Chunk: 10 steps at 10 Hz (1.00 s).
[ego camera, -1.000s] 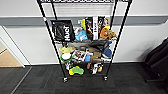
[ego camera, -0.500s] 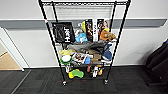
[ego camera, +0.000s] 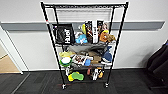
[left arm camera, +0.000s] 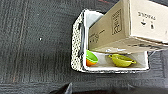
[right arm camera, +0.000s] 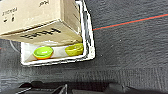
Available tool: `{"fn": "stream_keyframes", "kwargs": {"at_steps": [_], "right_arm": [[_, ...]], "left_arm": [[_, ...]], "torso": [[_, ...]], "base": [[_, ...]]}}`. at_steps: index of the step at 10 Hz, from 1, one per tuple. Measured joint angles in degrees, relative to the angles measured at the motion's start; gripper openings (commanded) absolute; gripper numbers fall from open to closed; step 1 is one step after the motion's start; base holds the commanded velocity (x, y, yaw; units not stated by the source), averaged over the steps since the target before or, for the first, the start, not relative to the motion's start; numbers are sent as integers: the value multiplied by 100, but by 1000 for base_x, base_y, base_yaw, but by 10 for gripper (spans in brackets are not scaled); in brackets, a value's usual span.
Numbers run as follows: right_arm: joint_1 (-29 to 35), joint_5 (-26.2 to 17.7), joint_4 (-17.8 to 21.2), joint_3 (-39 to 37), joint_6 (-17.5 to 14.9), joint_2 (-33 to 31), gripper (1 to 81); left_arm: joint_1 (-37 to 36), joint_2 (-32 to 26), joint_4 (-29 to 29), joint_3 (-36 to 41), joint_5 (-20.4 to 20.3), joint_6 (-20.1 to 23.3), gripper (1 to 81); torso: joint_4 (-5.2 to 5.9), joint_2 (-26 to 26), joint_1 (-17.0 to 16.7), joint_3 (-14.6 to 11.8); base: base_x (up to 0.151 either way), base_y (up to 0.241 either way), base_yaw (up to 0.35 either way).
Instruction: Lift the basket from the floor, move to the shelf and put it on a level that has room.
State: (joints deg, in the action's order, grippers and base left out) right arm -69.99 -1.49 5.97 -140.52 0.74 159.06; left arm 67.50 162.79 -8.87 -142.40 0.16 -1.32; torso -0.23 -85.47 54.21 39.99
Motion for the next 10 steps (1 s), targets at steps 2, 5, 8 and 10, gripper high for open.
{"fn": "stream_keyframes", "kwargs": {"at_steps": [2,5,8,10], "right_arm": [[4,0,2,0,2,-13,811],[138,-16,13,55,0,-11,811],[299,-149,46,67,0,-2,811],[469,-265,105,67,2,-5,811]], "left_arm": [[-2,9,0,-16,-5,-2,811],[-17,38,0,-18,5,-5,811],[-174,38,-44,-18,141,-5,811],[-364,38,-104,-16,276,-6,811]], "torso": [[0,-330,206,87],[0,-863,544,581],[0,-1329,843,802],[0,-1725,1093,815]], "base": [[0,0,0],[0,0,0],[0,0,0],[0,0,0]]}}
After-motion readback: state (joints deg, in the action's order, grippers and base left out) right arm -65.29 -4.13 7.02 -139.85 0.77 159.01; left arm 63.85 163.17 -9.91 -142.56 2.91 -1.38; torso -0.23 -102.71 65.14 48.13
